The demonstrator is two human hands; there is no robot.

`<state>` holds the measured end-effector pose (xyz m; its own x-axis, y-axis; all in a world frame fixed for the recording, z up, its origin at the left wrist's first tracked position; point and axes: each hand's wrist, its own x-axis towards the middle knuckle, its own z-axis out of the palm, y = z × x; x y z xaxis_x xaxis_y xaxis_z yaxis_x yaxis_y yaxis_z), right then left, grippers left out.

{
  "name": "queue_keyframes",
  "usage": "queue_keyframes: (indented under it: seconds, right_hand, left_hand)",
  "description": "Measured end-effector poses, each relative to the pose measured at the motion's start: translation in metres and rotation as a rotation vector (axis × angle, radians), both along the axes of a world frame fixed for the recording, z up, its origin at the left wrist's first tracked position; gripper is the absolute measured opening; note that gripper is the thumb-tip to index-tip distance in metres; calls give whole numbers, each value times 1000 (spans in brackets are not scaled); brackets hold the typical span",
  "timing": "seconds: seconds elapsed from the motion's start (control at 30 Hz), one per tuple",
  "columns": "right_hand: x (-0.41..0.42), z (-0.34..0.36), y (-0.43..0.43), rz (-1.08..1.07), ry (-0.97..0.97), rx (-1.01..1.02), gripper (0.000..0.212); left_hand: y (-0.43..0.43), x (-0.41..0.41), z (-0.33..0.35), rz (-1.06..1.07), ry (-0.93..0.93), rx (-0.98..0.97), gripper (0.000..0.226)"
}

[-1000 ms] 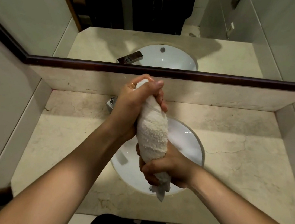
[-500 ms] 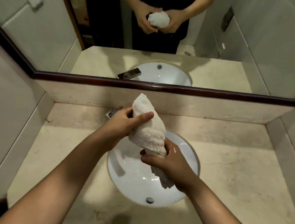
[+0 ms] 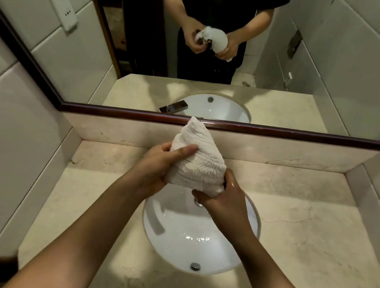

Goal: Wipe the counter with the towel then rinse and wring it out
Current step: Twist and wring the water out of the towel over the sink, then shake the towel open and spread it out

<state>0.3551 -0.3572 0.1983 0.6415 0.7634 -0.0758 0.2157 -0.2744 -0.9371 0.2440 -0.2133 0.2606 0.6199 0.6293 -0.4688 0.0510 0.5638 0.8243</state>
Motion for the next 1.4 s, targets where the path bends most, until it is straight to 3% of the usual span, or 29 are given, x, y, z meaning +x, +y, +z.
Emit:
queue_keyframes:
  seconds: [0.1,0.27,0.4,0.47,0.6,0.7,0.77,0.83,0.93,1.1,1.3,1.4]
  right_hand:
    - [-2,-4,-2,-53,-74,-32,57]
    - [-3,-10,-5,-110,-269,-93,56]
    - [0,-10,-1,-98,-349,-63,68]
    - [5,-6,-2,-31,-165,-26,76]
    - [20,0,0,173,586,114,65]
    - [30,1,18,284,1069,247,89]
    - [33,7,34,378,1287,315,96]
    - [35,12,44,451,1356,353,96]
    - [36,20,48,459,1353,421,88]
    - [41,26,49,406,920,341,47]
    - [51,43,46,340,573,244,36]
    - [57,44,43,253,638,254,22]
  left_hand:
    - [-1,-1,2,-7,73,81,36]
    - [4,-7,9,-77,326,404,19]
    - [4,-9,14,-3,201,454,14]
    - [5,-9,17,50,86,468,15]
    - [13,-8,24,-27,-73,376,30]
    - [16,-9,30,-153,-140,297,31]
    - [15,-10,33,-243,-186,254,30]
    - [14,-11,33,-275,-207,230,35]
    - [21,-18,33,-221,-205,235,37]
    - [31,-23,32,-140,-22,378,34]
    - [40,-34,33,-45,115,544,15]
    - [44,-37,34,98,109,518,20]
